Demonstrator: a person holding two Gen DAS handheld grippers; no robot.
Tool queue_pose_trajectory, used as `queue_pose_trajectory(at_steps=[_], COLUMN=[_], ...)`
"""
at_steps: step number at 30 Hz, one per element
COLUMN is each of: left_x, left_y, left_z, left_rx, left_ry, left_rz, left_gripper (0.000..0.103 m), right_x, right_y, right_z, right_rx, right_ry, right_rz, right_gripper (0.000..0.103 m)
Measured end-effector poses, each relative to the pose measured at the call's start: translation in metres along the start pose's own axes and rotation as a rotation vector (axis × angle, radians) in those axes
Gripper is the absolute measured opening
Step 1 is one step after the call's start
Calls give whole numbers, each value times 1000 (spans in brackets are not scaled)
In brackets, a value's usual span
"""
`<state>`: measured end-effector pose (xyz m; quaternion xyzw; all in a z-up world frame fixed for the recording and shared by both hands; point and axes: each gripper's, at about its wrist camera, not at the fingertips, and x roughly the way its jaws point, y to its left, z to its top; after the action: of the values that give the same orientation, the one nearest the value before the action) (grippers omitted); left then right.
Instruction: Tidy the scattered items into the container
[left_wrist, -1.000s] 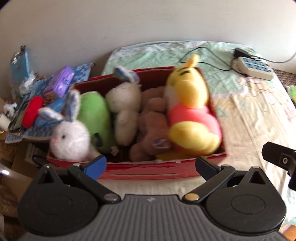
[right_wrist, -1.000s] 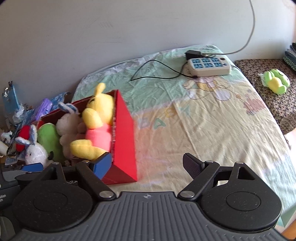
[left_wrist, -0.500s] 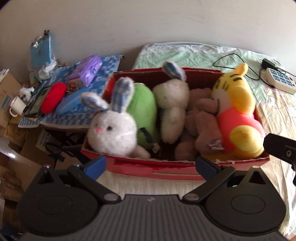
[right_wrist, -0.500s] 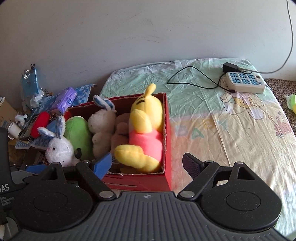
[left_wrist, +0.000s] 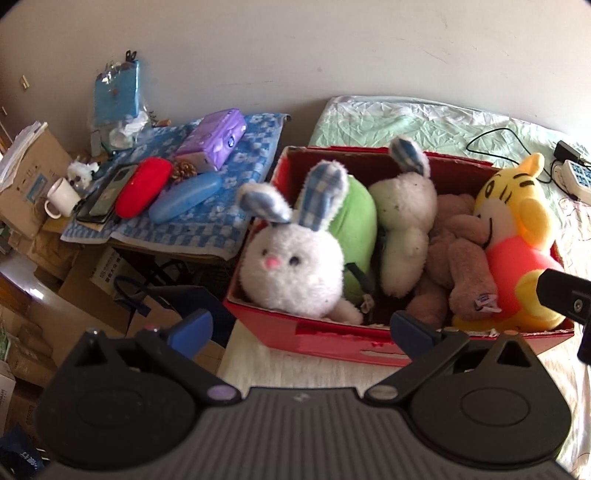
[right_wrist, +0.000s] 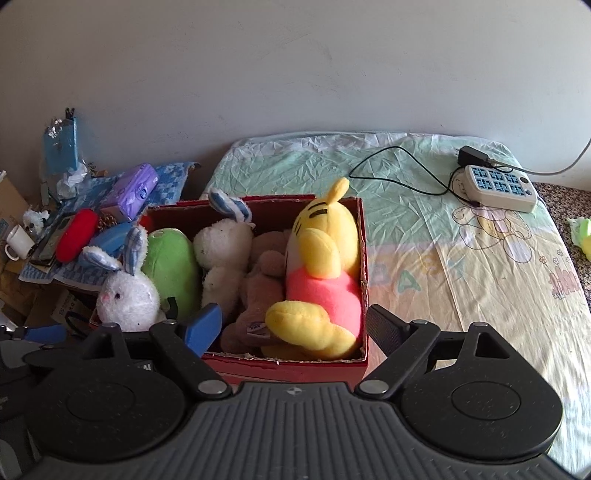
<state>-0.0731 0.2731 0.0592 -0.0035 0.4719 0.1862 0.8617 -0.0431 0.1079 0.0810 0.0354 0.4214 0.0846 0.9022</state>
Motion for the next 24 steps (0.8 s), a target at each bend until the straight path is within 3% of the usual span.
queue_pose_trajectory(at_steps=[6, 11, 24], left_x=[3, 4, -1], left_y=[9, 12, 11], left_z=[8, 14, 15], left_rx=[13, 14, 42], left_ry=[43, 45, 11], left_rz=[-26, -35, -117], left_gripper=[102, 102, 102], right_x=[4, 10, 11], right_y=[4, 15, 17], right_z=[7, 16, 23], right_rx=[45, 5, 14], right_ry=[54, 85, 75], right_rz=[13, -21, -27], right_gripper=[88, 88, 88])
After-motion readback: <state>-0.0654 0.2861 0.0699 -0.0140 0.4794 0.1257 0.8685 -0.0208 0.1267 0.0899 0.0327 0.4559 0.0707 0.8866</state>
